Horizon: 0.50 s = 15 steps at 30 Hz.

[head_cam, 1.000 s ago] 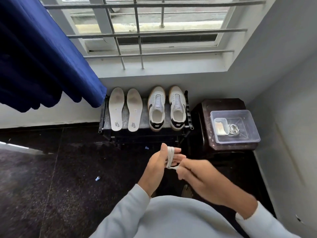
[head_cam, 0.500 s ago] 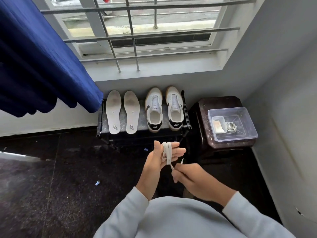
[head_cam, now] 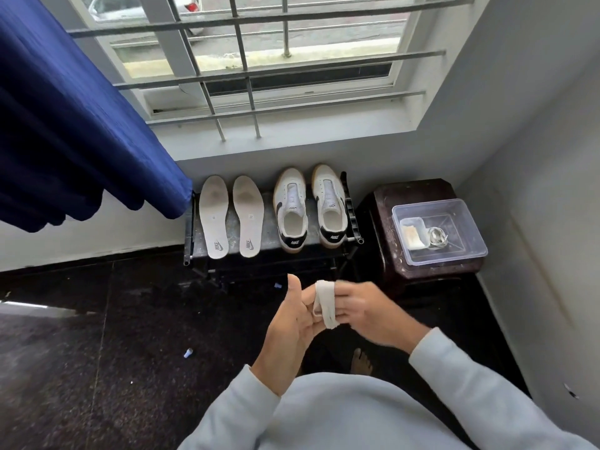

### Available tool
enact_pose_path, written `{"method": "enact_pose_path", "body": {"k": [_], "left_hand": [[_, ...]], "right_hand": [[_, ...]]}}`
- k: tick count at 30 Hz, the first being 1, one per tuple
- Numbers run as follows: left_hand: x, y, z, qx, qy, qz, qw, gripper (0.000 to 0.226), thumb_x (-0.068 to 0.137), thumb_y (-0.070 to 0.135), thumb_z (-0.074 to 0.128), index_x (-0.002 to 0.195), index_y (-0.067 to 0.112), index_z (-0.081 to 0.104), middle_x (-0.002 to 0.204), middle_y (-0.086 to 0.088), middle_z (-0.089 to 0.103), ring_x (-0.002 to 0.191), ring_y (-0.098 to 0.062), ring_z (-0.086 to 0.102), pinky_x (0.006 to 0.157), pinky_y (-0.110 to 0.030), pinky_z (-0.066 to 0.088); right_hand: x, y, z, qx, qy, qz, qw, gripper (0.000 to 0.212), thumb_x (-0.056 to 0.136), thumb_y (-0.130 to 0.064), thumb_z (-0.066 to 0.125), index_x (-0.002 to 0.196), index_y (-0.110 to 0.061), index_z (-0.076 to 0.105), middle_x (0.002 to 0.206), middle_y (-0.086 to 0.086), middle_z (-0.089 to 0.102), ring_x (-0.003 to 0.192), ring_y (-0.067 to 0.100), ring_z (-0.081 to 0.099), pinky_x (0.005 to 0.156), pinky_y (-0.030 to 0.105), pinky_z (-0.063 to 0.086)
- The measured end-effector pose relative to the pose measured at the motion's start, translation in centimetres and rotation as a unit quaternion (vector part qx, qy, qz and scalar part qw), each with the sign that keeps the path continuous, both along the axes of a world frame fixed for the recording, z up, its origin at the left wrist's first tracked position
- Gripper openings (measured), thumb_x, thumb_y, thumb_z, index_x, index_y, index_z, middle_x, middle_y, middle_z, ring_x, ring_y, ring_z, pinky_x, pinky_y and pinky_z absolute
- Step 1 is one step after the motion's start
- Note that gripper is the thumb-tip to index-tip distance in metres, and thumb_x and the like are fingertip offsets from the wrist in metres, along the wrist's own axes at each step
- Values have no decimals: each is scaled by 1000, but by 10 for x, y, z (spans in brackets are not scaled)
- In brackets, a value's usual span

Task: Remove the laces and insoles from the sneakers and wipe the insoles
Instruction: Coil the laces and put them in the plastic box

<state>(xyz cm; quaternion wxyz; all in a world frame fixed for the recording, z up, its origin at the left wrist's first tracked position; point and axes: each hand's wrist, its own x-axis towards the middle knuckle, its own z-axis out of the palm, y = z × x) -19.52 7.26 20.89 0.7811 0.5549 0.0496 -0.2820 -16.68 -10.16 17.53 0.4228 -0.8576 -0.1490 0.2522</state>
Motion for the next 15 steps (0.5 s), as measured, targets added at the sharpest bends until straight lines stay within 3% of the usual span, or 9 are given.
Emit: {"method": "enact_pose_path", "body": {"k": [3, 7, 11, 13, 15], "left_hand": [[5, 5, -5, 31, -26, 68, 997, 82, 92, 60, 15, 123, 3, 64, 114, -19, 74, 112, -27, 69, 92, -26, 54], [7, 12, -17, 121, -35, 64, 990, 74, 94, 56, 17, 116, 8, 68, 103, -8, 78, 102, -18, 73, 87, -24, 54], [-3, 14, -28, 153, -31, -12, 988, 78, 85, 81, 24, 96, 25, 77, 92, 1, 79, 93, -14, 73, 87, -28, 55], [-3, 12, -25, 139, -23, -47, 989, 93, 67, 98, 28, 98, 25, 75, 91, 2, 80, 93, -15, 75, 83, -25, 56], [-1, 11, -17, 111, -29, -49, 992, 94, 61, 101, 31, 97, 27, 77, 90, 1, 80, 92, -15, 76, 80, -23, 56]], "right_hand": [[-38, 13, 4, -18, -18, 30, 999, 29, 106, -26, 49, 84, -19, 67, 73, -16, 60, 68, 1, 59, 66, 26, 46], [-43, 20, 46, -1, -16, 62, 998, 30, 107, -38, 46, 85, -24, 60, 69, -12, 55, 64, 12, 54, 62, 30, 47], [-1, 19, 73, 4, -105, 16, 994, 25, 107, -30, 51, 89, -18, 63, 75, -8, 63, 68, 11, 61, 64, 31, 51], [22, 18, 66, -27, -120, -18, 992, 21, 107, -29, 54, 92, -19, 66, 67, -9, 61, 62, 8, 59, 59, 24, 46], [32, 15, 48, -44, -86, -29, 995, 24, 106, -28, 55, 94, -12, 68, 65, -9, 59, 61, 6, 58, 60, 18, 42]]}}
